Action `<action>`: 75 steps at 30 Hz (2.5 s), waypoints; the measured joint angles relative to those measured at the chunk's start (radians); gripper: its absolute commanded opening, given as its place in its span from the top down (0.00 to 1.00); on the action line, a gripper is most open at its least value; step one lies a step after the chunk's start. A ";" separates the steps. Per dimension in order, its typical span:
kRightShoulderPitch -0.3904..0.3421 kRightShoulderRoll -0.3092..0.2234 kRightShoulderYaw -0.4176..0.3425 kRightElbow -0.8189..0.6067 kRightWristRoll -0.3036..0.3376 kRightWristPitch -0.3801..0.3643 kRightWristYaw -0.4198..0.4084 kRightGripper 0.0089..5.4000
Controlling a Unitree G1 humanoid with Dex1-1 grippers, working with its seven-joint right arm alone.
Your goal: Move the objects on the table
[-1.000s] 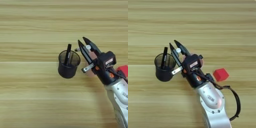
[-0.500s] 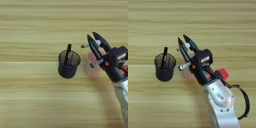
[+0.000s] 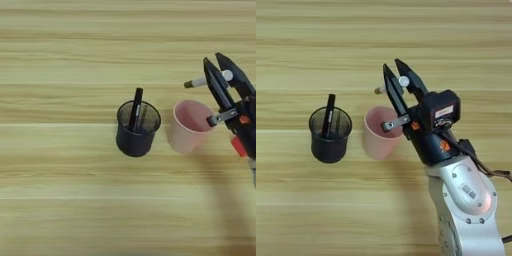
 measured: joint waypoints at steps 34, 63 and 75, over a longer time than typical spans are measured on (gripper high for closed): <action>0.113 -0.006 -0.057 -0.018 0.052 0.053 0.024 0.86; 0.093 -0.003 -0.001 0.127 -0.007 0.081 0.024 0.86; 0.092 -0.003 0.004 0.145 -0.013 0.102 0.023 0.86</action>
